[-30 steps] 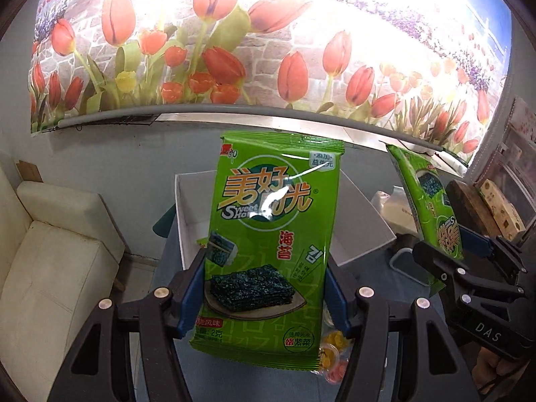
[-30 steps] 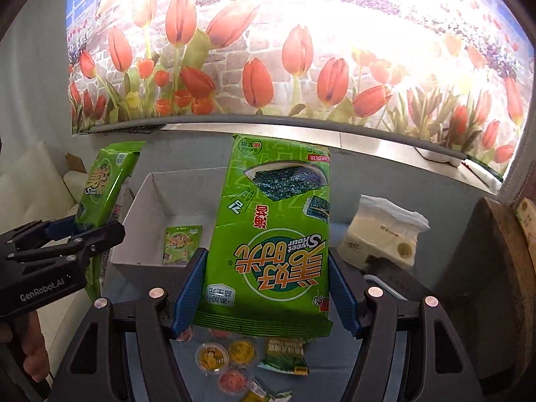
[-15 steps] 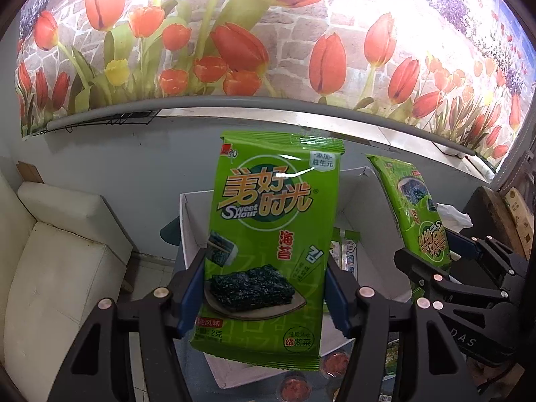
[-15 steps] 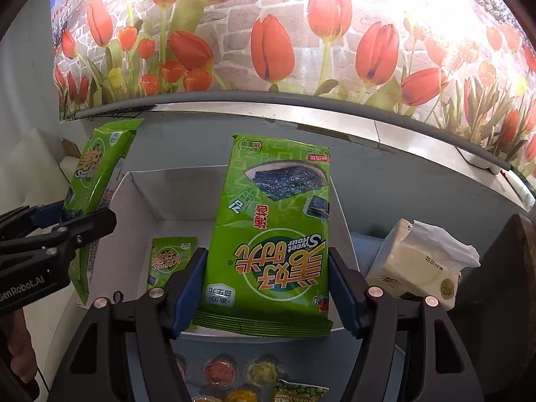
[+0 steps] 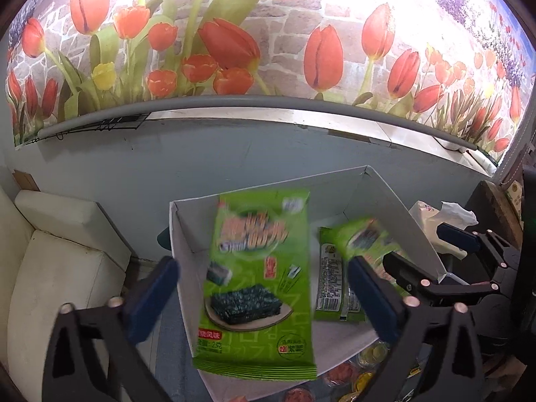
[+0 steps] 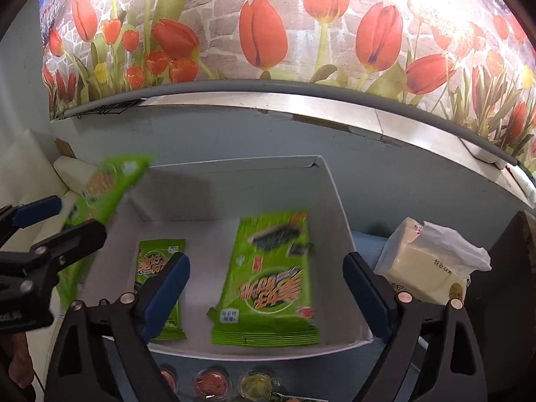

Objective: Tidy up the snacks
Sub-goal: 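Carry both seaweed packs into the white box and open both grippers, then grasp the green garlic-flavour snack bag with the right gripper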

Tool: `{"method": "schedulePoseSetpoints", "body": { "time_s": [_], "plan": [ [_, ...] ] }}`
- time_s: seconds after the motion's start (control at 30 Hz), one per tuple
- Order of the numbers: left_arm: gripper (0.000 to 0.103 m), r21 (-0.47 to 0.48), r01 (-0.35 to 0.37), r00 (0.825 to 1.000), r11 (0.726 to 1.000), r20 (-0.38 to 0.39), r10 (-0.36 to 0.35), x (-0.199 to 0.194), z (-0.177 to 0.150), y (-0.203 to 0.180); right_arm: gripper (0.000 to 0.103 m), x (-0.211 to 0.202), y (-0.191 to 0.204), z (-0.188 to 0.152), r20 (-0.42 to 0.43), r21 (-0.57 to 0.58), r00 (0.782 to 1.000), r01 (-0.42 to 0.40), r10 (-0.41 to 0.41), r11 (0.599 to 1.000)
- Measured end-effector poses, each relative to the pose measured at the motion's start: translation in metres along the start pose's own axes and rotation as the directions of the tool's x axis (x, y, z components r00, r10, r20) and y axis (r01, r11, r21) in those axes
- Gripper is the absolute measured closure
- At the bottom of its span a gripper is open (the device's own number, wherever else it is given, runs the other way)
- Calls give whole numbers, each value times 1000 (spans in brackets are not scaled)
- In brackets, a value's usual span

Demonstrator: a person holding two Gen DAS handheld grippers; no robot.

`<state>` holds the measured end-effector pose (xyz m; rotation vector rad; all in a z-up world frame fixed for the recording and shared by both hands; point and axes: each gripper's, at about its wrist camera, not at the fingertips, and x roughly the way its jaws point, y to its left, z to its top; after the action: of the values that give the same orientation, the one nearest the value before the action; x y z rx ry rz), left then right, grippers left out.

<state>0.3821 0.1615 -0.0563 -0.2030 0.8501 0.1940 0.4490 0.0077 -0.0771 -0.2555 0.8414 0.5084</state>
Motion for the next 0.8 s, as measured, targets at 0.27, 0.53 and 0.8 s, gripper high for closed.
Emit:
{"method": "schedulePoseSetpoints", "body": {
  "time_s": [0.27,0.53,0.8],
  "plan": [
    [0,-14,-1,1000,1000,17,1,-12,-5,8,0,-20,-4,-13,0,-35,1000,24,-24,999],
    [0,6,43,998,999,54,-43,-49,-40,-1,0,-65,-7,-59,50,-34,996,71,-69,997],
    [0,37,109,992,993,56,-111,-87,-115,-21,0,-63,-25,-148,-30,12,999,37,-37,999]
  ]
}}
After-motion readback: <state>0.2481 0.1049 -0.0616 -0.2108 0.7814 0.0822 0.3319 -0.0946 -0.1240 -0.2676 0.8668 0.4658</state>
